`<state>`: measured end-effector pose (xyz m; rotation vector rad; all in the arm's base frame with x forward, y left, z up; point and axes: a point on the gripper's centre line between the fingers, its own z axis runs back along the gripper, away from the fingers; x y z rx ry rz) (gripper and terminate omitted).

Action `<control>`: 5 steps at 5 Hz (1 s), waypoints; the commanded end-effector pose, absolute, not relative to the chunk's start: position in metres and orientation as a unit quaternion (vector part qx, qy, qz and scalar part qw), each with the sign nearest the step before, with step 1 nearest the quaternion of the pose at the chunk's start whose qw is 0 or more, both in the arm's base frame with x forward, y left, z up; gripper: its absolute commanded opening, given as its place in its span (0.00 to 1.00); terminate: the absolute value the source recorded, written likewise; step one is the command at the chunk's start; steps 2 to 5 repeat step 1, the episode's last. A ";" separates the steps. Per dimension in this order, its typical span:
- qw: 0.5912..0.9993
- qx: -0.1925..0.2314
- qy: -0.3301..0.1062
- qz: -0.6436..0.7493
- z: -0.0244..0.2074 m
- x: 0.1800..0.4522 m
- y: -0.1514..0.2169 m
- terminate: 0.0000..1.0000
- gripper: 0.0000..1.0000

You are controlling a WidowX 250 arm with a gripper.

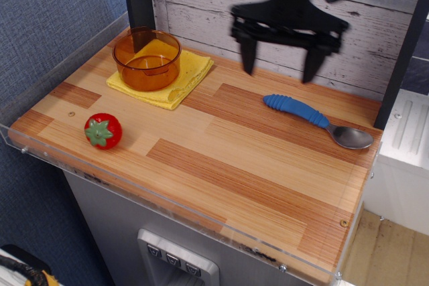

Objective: Put the pot on top of the napkin.

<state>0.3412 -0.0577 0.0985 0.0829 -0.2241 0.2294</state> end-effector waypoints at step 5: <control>0.987 0.027 -0.137 0.085 0.111 0.329 -0.063 1.00 1.00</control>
